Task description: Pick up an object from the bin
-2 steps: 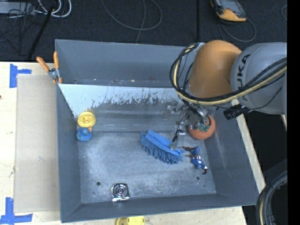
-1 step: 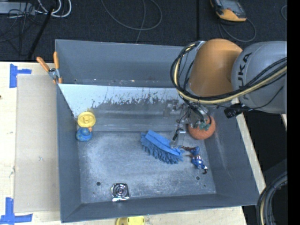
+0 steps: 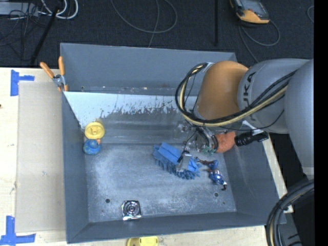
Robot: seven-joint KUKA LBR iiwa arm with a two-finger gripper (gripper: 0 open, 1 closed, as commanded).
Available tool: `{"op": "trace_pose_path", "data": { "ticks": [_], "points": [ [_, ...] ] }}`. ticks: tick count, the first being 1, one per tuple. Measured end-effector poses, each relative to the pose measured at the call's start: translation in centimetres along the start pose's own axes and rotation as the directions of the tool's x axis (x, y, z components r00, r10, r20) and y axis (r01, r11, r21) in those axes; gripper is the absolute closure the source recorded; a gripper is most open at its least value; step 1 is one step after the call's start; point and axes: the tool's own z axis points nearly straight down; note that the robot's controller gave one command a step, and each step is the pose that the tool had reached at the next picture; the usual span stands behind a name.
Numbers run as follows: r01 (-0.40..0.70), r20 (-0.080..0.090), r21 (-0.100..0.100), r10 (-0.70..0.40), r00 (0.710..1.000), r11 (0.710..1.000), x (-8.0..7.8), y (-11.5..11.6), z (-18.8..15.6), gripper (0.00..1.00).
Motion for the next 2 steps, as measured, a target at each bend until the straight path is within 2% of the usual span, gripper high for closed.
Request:
{"op": "trace_pose_path", "data": {
  "ticks": [1, 2],
  "points": [
    [-0.009, -0.004, 0.001, 0.009, 1.000, 1.000, 0.3, 0.3, 1.6, 0.00],
    [-0.031, 0.000, 0.000, 0.031, 1.000, 1.000, 1.3, -0.2, -1.7, 0.00]
  ]
}}
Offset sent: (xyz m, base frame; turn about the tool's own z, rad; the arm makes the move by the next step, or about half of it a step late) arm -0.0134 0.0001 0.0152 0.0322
